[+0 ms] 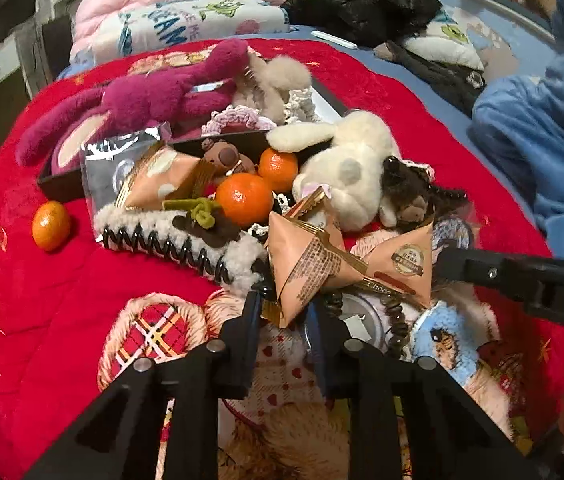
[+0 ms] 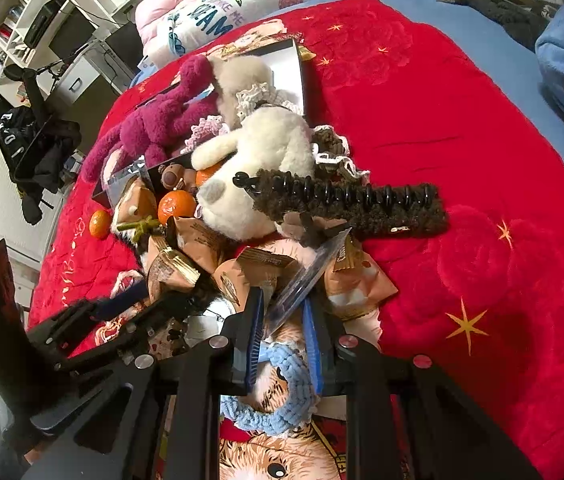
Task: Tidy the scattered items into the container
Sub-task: 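Grasp the clear badge packet with right gripper while left gripper reaches toward a snack packet, then grasp the tan snack packet with left gripper while right gripper holds the clear packet, then carry the snack packet and clear packet up toward the box with both grippers, then lower both packets into the box and open both grippers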
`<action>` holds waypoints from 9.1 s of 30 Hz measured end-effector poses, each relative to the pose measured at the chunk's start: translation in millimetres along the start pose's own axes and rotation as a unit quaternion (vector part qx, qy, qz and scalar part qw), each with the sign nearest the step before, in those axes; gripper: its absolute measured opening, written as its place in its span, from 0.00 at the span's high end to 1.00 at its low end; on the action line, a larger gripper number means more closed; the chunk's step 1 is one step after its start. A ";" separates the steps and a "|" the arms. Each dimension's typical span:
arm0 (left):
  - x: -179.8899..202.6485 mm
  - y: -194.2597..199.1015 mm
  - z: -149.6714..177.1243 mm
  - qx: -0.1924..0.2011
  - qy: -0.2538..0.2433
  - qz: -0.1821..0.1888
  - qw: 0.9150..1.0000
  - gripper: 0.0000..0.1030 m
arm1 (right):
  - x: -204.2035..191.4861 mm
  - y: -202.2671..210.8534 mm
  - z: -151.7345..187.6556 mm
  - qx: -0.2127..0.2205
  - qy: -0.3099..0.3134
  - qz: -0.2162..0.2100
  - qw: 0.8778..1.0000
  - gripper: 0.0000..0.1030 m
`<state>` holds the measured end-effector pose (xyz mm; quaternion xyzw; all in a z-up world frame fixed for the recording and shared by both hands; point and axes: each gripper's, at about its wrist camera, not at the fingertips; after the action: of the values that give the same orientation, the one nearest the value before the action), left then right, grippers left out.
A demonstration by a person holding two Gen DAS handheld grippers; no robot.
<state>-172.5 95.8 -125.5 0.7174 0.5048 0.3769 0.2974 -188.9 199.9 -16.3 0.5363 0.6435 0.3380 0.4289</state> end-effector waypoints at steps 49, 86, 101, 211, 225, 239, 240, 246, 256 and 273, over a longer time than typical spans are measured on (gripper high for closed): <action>13.6 44.9 -10.2 0.070 -0.025 0.006 0.997 0.99 | -1.6 44.1 -1.2 0.089 0.014 0.002 0.996 0.87; 6.1 34.6 -1.8 0.037 0.011 0.082 0.996 0.74 | -5.7 37.9 6.2 0.057 0.029 -0.002 0.998 0.91; 0.3 3.6 -2.3 0.010 0.006 0.032 0.999 0.59 | -7.4 30.8 6.0 0.043 0.031 -0.008 0.999 0.90; -59.2 0.2 -142.9 0.126 0.026 -0.008 0.992 0.76 | -34.9 7.0 -150.0 0.158 -0.022 -0.033 0.987 0.91; -71.9 -53.5 -127.6 0.079 0.040 -0.012 0.996 0.76 | -37.9 -68.1 -140.0 0.101 -0.006 0.029 0.994 0.90; -75.4 -59.2 -122.1 0.069 0.058 -0.007 0.996 0.76 | -43.0 -76.8 -135.9 0.093 0.006 0.045 0.995 0.90; -75.2 -59.5 -121.6 0.068 0.059 -0.010 0.996 0.76 | -42.5 -76.7 -135.7 0.093 0.005 0.045 0.995 0.90; -74.4 -58.8 -122.8 0.067 0.059 -0.014 0.996 0.76 | -42.0 -77.4 -135.9 0.093 0.000 0.044 0.995 0.90; -70.0 -61.4 -126.0 0.055 0.056 -0.039 0.996 0.69 | -45.7 -76.3 -136.0 0.091 0.007 0.039 0.995 0.86; -63.1 -51.3 -133.1 0.063 0.056 -0.013 0.996 0.00 | -34.5 -67.0 -142.3 0.072 -0.023 -0.060 0.995 0.00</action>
<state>-323.1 58.2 -110.3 0.7060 0.5522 0.3804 0.2278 -343.8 156.5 -12.3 0.5339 0.6874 0.2514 0.4233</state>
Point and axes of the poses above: each gripper's, at about its wrist camera, not at the fingertips, and y roughly against the way its jaws point, x to its right, z to its underside, and after that the axes turned 10 degrees about z, right-handed
